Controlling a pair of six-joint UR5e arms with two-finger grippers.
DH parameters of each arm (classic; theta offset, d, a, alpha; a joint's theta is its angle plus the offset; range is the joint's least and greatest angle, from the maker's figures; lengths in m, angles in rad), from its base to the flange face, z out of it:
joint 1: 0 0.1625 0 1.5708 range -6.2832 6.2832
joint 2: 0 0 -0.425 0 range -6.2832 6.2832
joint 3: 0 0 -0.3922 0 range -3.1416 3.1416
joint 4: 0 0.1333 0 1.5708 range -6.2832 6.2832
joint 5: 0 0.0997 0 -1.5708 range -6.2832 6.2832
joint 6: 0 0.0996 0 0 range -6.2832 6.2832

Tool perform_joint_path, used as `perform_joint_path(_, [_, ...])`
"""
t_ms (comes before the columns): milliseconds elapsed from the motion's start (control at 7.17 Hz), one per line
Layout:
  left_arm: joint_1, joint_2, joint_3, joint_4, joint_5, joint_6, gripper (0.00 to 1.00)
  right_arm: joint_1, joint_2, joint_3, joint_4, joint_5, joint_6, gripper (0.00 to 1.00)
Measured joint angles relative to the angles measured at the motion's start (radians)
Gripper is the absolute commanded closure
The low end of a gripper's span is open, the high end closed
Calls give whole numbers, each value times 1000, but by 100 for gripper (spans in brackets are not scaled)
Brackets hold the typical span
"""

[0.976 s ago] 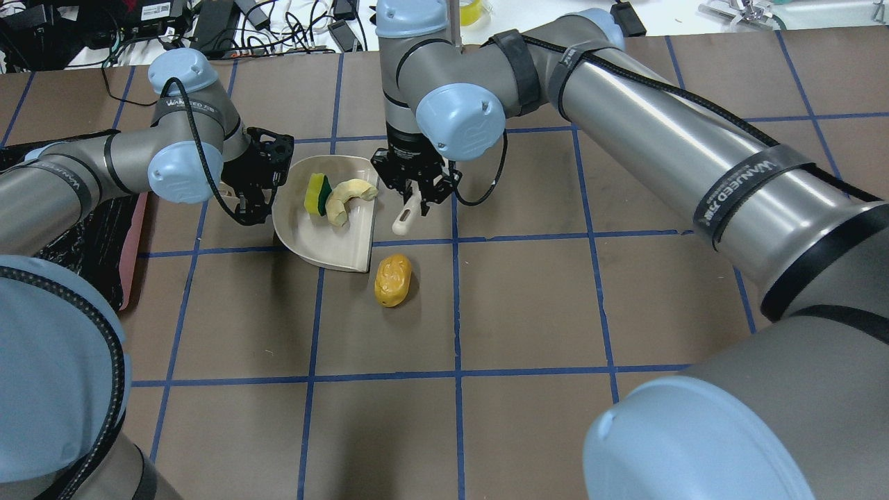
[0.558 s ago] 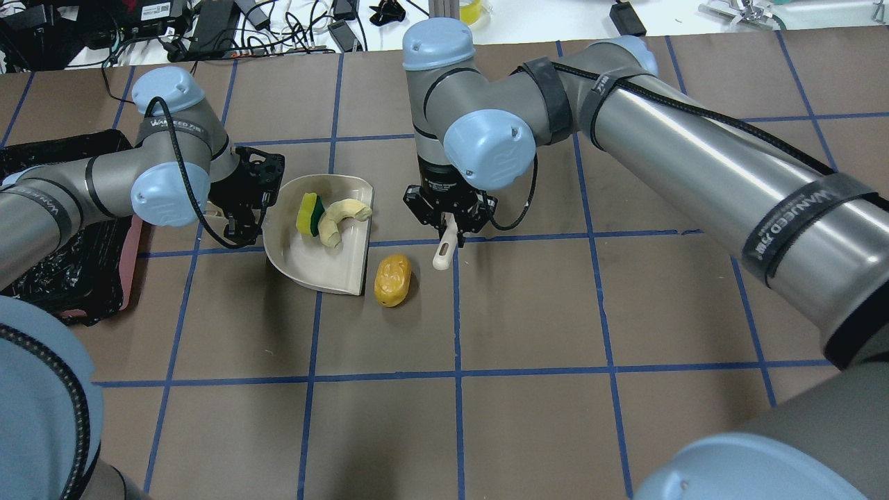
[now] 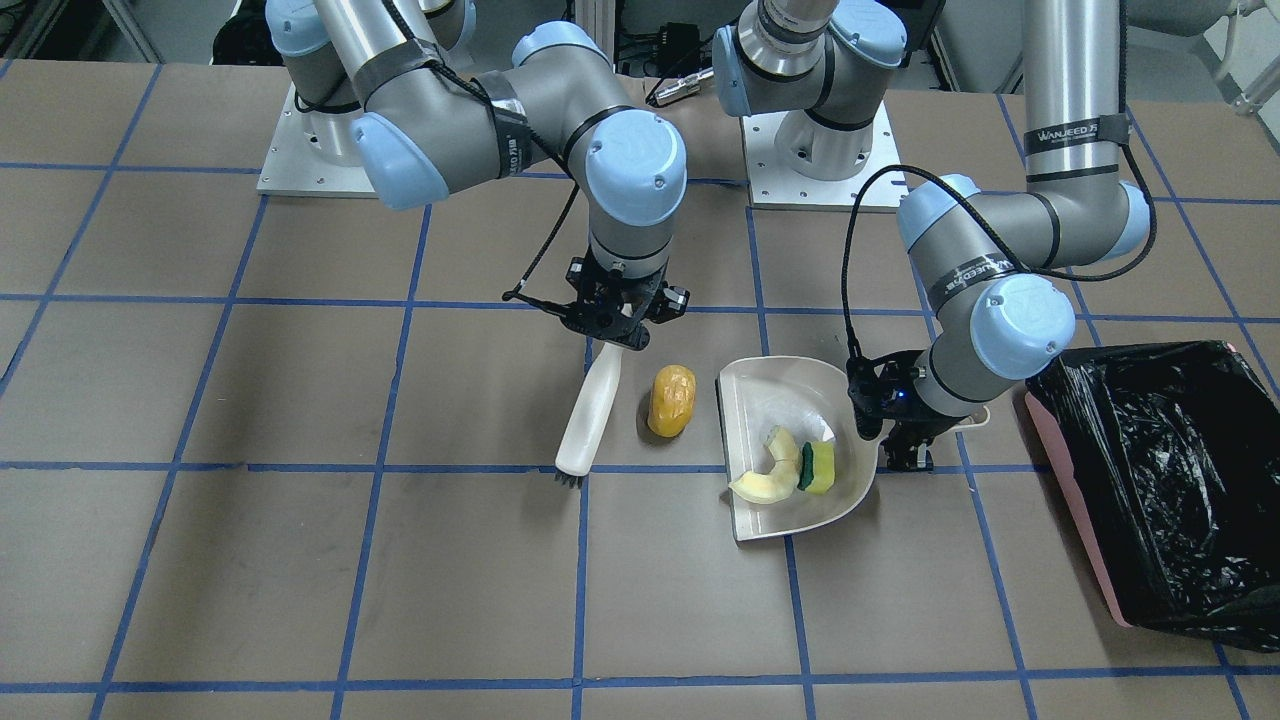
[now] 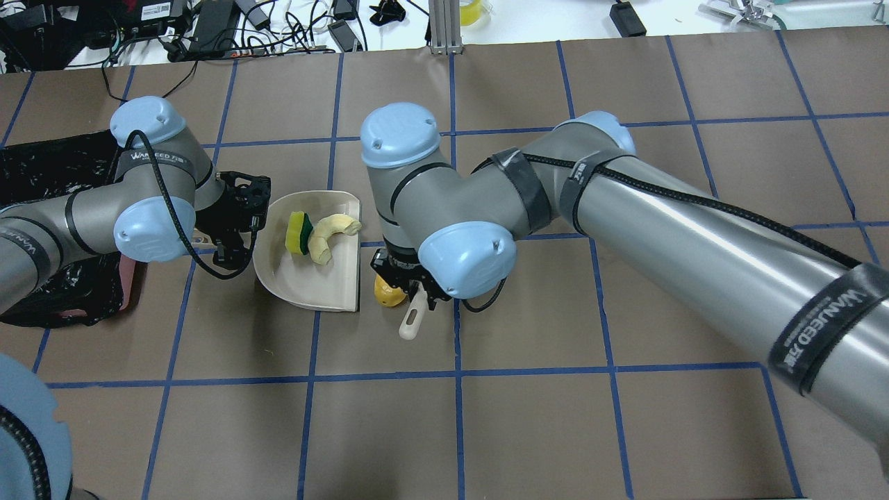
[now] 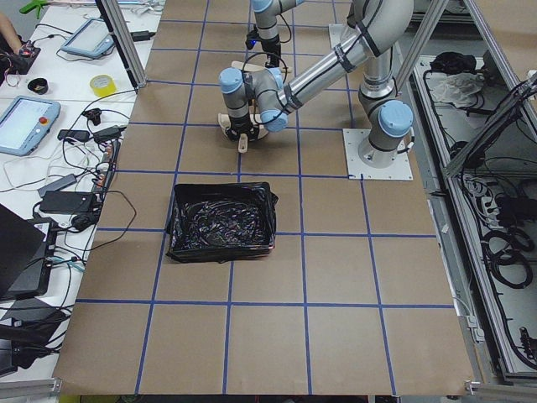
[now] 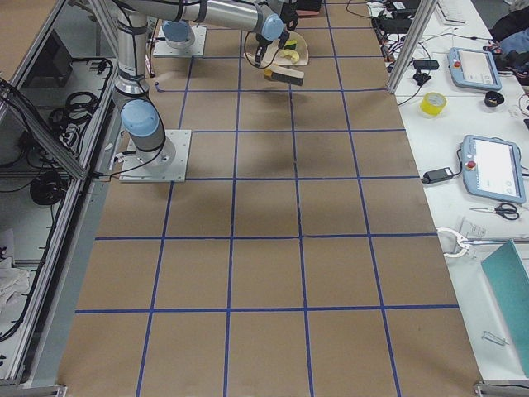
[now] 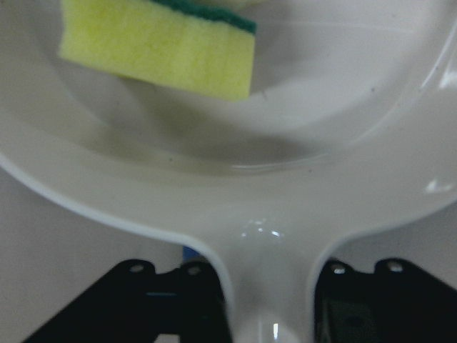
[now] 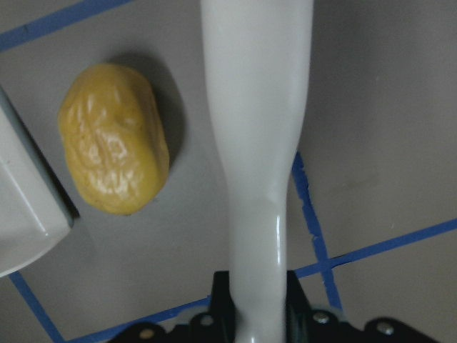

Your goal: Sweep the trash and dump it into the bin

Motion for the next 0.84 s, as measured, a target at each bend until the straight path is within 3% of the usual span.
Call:
perform_joint_path(558, [2,16,-41,33,-1,-6,100,55,2,114,-143,9,62,100])
perform_joint_path(837, [2,13,-35,34,-1,-7,100,64,10,118,-225,8,160,100])
